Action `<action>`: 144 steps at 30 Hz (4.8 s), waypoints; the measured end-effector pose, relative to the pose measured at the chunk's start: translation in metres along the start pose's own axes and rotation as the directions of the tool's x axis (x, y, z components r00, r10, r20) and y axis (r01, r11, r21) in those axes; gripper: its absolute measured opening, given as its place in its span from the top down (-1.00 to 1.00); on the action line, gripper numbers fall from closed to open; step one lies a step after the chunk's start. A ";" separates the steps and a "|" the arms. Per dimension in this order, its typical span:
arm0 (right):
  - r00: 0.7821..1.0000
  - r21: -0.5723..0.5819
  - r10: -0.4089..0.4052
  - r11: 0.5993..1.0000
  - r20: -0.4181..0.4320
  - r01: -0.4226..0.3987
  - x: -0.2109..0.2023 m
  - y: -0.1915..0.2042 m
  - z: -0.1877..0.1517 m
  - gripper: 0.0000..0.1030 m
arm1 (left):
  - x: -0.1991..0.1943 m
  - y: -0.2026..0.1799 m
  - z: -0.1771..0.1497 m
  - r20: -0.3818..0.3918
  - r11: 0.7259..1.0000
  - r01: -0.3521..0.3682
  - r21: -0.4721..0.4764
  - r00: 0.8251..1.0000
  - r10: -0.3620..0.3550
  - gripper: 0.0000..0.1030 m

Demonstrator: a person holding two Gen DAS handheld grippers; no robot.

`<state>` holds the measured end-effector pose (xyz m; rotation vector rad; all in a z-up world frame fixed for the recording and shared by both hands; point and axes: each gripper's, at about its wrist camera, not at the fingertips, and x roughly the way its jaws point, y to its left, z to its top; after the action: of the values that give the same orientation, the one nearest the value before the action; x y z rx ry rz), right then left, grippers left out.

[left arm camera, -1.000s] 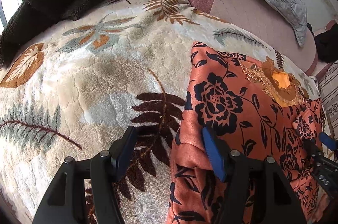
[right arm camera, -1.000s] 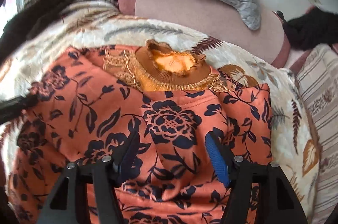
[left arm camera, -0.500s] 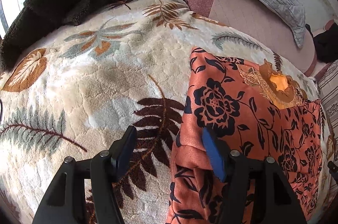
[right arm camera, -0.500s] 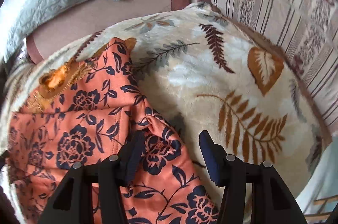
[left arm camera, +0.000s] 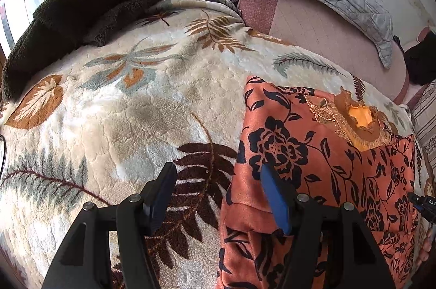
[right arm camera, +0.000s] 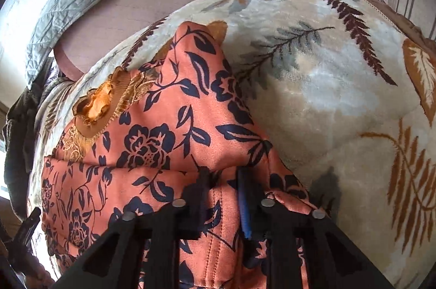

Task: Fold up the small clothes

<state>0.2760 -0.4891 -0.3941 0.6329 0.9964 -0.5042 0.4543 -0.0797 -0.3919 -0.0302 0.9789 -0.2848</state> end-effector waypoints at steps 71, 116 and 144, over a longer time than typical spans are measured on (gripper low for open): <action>0.988 -0.023 0.150 0.988 -0.031 -0.151 -0.161 -0.134 -0.148 -0.57 | -0.135 0.104 -0.190 -0.117 0.986 0.096 -0.133 0.987 -0.111 -0.52; 0.947 -0.007 0.179 0.982 -0.266 -0.188 -0.138 -0.123 -0.202 0.76 | -0.110 0.058 -0.224 -0.304 0.946 0.315 -0.079 0.896 -0.324 0.30; 0.926 0.054 0.377 0.924 0.035 -0.378 -0.179 -0.085 0.012 0.85 | -0.134 0.037 0.027 -0.014 0.786 0.605 -0.128 0.792 -0.611 0.86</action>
<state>0.1458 -0.5400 -0.2530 0.8490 0.8121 -0.1994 0.4144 -0.0136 -0.2733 -0.4600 1.0197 -0.8305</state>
